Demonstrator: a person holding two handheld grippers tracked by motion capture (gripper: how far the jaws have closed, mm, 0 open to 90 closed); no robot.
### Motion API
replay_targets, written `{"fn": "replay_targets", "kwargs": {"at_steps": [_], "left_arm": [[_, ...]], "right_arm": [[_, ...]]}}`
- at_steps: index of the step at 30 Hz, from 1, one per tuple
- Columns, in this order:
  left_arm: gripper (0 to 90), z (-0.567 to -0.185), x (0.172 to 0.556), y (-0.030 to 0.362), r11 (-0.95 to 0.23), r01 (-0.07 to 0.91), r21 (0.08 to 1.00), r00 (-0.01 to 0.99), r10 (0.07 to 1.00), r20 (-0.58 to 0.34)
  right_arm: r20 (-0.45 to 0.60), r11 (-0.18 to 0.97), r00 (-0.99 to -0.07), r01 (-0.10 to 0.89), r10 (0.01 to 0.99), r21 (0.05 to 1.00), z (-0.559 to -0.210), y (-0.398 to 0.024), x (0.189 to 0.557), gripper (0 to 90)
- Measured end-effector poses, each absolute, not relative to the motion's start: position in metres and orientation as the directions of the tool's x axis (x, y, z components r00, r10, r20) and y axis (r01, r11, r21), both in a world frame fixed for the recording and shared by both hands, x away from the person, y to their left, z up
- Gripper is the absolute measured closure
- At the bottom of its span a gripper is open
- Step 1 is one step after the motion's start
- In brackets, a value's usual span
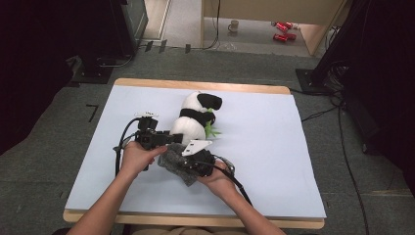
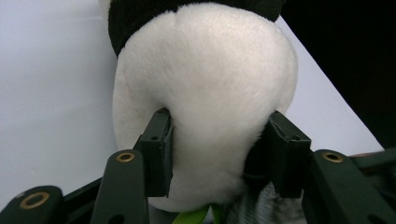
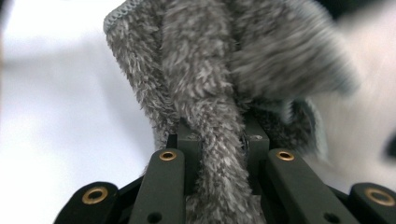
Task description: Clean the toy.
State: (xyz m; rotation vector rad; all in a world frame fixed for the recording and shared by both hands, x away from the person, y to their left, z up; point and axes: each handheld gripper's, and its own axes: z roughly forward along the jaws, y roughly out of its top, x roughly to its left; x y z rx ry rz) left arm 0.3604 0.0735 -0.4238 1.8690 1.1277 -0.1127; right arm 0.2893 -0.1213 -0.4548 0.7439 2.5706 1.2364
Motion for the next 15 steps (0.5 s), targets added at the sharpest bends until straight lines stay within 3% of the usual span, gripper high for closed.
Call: {"fn": "replay_targets", "kwargs": {"at_steps": [5, 15], "left_arm": [[50.1, -0.423, 0.361, 0.074, -0.152, 0.745, 0.650, 0.569, 0.652, -0.500], [50.4, -0.423, 0.355, 0.064, -0.187, 0.725, 0.663, 0.593, 0.658, -0.463]], "right_arm": [[-0.019, 0.509, -0.851, 0.296, 0.525, 0.808, -0.432, -0.120, 0.283, 76.3], [0.014, 0.488, -0.817, 0.357, 0.576, 0.797, -0.448, -0.126, 0.297, 76.3]]}}
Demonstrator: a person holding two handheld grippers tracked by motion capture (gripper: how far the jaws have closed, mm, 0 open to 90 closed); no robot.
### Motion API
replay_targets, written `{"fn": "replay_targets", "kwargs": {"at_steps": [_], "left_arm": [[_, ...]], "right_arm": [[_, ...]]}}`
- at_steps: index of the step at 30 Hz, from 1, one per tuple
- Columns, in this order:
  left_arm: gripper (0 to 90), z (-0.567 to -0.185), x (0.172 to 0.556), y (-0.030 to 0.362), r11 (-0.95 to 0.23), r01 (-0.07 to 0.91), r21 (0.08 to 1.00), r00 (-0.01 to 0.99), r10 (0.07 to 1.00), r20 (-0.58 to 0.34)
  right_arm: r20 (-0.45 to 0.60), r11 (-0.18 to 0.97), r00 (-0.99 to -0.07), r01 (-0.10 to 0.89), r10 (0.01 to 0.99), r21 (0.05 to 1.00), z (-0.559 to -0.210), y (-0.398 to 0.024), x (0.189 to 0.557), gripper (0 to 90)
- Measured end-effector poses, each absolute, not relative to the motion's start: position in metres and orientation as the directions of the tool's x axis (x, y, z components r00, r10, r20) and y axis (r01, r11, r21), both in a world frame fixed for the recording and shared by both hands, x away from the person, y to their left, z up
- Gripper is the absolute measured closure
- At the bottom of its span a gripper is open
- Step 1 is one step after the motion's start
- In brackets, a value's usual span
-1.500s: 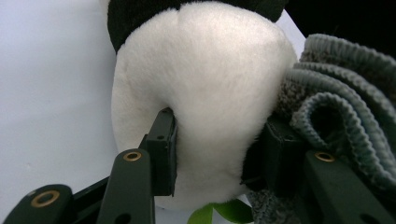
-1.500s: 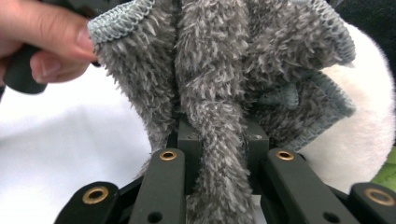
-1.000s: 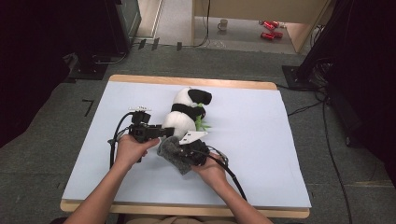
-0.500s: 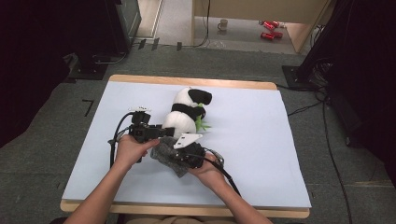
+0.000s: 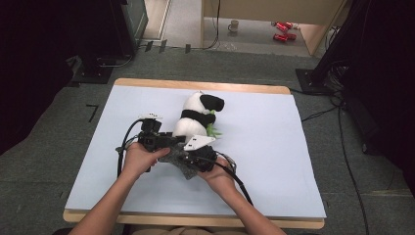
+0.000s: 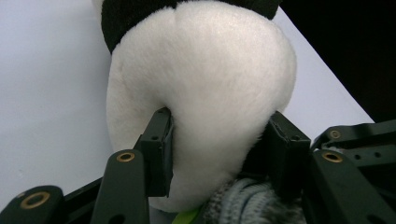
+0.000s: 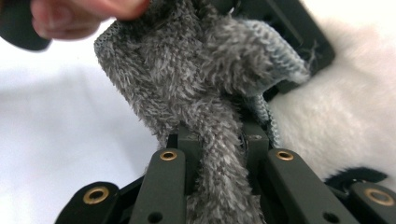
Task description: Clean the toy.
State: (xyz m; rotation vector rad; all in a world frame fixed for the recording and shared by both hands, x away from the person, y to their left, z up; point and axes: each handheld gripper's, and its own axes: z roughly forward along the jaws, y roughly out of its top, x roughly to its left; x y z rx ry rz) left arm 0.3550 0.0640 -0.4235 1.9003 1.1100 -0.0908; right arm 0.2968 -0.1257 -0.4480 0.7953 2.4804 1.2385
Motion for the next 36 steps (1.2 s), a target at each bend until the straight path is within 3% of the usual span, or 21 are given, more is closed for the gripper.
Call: {"fn": "replay_targets", "kwargs": {"at_steps": [10, 16, 19, 27, 36], "left_arm": [[50.8, -0.424, 0.354, 0.064, -0.208, 0.701, 0.682, 0.618, 0.655, -0.435], [61.8, -0.423, 0.354, 0.067, -0.204, 0.682, 0.703, 0.627, 0.657, -0.418], [63.2, -0.422, 0.357, 0.073, -0.179, 0.692, 0.699, 0.615, 0.653, -0.442], [63.3, -0.421, 0.368, 0.095, -0.144, 0.719, 0.680, 0.589, 0.645, -0.486], [63.0, -0.426, 0.381, 0.126, -0.076, 0.754, 0.653, 0.531, 0.655, -0.538]], "right_arm": [[0.067, 0.537, -0.800, 0.460, 0.596, 0.707, -0.479, -0.126, 0.304, 76.1], [0.140, 0.536, -0.801, 0.508, 0.583, 0.675, -0.478, -0.129, 0.310, 75.7], [0.164, 0.549, -0.802, 0.526, 0.575, 0.650, -0.474, -0.132, 0.313, 75.7], [0.134, 0.579, -0.851, 0.453, 0.508, 0.678, -0.447, -0.144, 0.314, 75.8], [0.163, 0.448, -0.769, 0.514, 0.618, 0.731, -0.428, -0.188, 0.331, 75.7]]}}
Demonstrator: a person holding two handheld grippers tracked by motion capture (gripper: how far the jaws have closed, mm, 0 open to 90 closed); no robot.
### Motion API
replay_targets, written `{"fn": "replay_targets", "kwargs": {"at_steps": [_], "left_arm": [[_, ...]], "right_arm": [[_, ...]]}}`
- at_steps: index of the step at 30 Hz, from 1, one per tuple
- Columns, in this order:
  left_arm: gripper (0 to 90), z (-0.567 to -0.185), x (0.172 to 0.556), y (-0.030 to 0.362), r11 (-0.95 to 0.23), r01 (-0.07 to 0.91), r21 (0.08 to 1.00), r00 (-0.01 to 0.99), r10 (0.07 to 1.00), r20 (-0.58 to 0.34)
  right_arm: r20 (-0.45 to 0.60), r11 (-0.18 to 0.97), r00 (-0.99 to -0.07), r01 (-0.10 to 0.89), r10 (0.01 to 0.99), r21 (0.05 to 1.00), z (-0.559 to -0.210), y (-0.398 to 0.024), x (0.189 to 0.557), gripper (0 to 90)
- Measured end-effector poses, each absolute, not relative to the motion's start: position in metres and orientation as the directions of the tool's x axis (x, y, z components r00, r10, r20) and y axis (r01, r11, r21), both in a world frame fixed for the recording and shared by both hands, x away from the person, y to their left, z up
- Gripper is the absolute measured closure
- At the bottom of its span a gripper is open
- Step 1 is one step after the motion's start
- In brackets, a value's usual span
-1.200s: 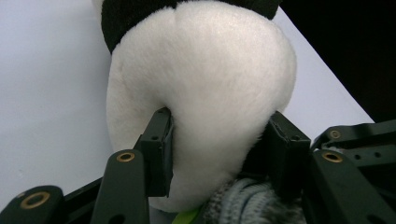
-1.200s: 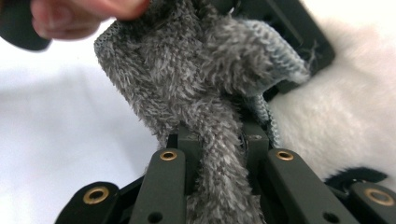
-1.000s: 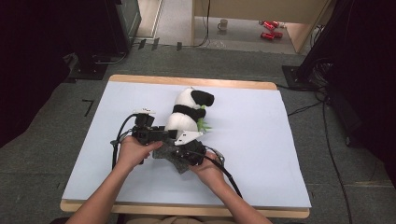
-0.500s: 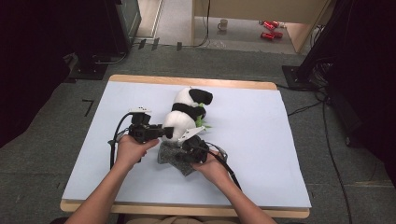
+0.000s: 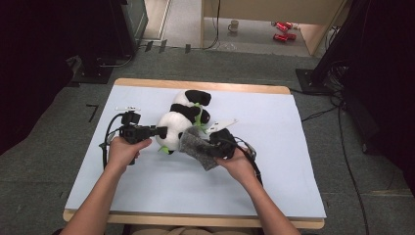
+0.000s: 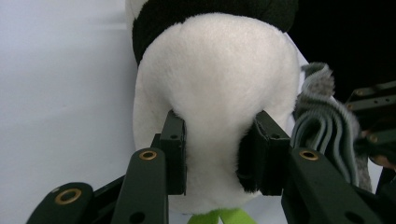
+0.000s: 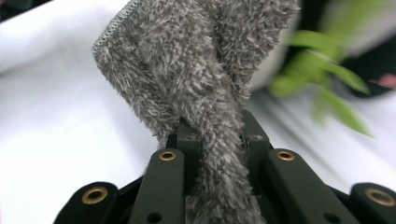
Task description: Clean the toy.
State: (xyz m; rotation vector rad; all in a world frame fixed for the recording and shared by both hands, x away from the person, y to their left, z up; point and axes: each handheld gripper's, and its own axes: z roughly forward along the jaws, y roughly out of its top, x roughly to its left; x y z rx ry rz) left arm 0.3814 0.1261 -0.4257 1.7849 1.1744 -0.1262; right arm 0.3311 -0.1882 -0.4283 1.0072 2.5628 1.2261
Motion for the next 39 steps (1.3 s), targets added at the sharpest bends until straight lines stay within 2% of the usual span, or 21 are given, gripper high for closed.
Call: {"fn": "replay_targets", "kwargs": {"at_steps": [9, 11, 13, 17, 25, 31, 39], "left_arm": [[59.9, -0.431, 0.388, 0.141, -0.066, 0.739, 0.671, 0.531, 0.669, -0.519], [57.0, -0.432, 0.389, 0.144, -0.069, 0.727, 0.683, 0.539, 0.673, -0.507], [50.0, -0.434, 0.390, 0.148, -0.072, 0.716, 0.694, 0.553, 0.665, -0.502], [43.4, -0.432, 0.387, 0.154, -0.103, 0.629, 0.771, 0.583, 0.718, -0.380], [43.4, -0.435, 0.392, 0.170, -0.075, 0.641, 0.764, 0.545, 0.746, -0.384], [47.6, -0.438, 0.395, 0.184, -0.069, 0.655, 0.753, 0.497, 0.789, -0.360], [42.8, -0.449, 0.401, 0.197, -0.023, 0.666, 0.746, 0.466, 0.794, -0.392]], "right_arm": [[0.170, 0.371, -0.686, 0.565, 0.708, 0.737, -0.428, -0.220, 0.343, 74.3], [0.176, 0.352, -0.662, 0.583, 0.729, 0.732, -0.429, -0.227, 0.346, 74.3], [0.182, 0.338, -0.645, 0.594, 0.742, 0.729, -0.430, -0.234, 0.348, 74.2], [0.192, 0.316, -0.615, 0.618, 0.765, 0.720, -0.434, -0.244, 0.351, 73.4], [0.175, 0.302, -0.561, 0.653, 0.809, 0.694, -0.446, -0.256, 0.358, 70.6], [0.183, 0.267, -0.517, 0.675, 0.836, 0.687, -0.451, -0.266, 0.362, 69.3], [0.167, 0.251, -0.483, 0.683, 0.860, 0.686, -0.459, -0.273, 0.366, 64.7]]}}
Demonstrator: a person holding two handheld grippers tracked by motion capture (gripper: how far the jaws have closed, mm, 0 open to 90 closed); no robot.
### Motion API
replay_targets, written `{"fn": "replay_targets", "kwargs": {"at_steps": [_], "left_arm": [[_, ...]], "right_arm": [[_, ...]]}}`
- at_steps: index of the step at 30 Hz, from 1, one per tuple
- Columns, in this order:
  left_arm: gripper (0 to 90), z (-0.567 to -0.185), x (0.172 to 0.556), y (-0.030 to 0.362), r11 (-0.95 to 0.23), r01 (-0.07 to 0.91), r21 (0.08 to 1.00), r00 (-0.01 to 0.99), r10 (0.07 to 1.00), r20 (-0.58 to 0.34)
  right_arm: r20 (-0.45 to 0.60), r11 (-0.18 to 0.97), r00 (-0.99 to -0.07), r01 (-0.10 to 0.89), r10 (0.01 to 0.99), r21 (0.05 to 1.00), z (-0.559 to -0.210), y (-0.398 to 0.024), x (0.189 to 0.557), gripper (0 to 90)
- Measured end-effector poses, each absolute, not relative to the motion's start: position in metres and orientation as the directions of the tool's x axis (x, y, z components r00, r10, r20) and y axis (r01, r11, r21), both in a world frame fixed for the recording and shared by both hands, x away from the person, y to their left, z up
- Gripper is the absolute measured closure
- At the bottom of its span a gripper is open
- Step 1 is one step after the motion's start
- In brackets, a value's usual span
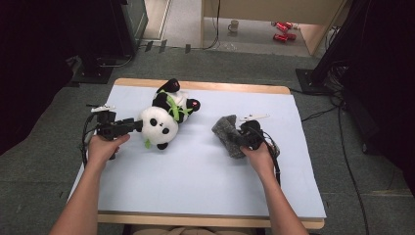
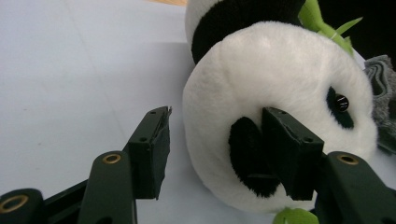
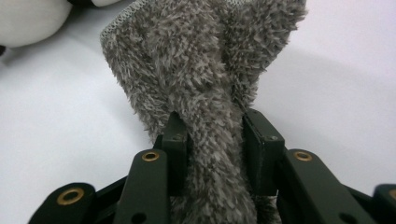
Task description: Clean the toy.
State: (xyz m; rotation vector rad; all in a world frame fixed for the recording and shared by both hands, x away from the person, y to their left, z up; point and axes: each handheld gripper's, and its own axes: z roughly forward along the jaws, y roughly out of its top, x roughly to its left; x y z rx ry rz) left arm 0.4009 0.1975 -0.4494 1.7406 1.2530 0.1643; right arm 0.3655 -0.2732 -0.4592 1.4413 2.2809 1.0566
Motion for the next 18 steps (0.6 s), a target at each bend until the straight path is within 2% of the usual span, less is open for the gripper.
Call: {"fn": "replay_targets", "kwargs": {"at_steps": [11, 18], "left_arm": [[43.0, -0.461, 0.408, 0.209, 0.000, 0.674, 0.738, 0.416, 0.826, -0.380], [48.7, -0.464, 0.410, 0.207, 0.004, 0.680, 0.733, 0.418, 0.820, -0.392]], "right_arm": [[0.166, 0.270, -0.472, 0.720, 0.866, 0.640, -0.476, -0.268, 0.373, 63.2], [0.191, 0.242, -0.452, 0.734, 0.871, 0.634, -0.479, -0.269, 0.375, 60.4]]}}
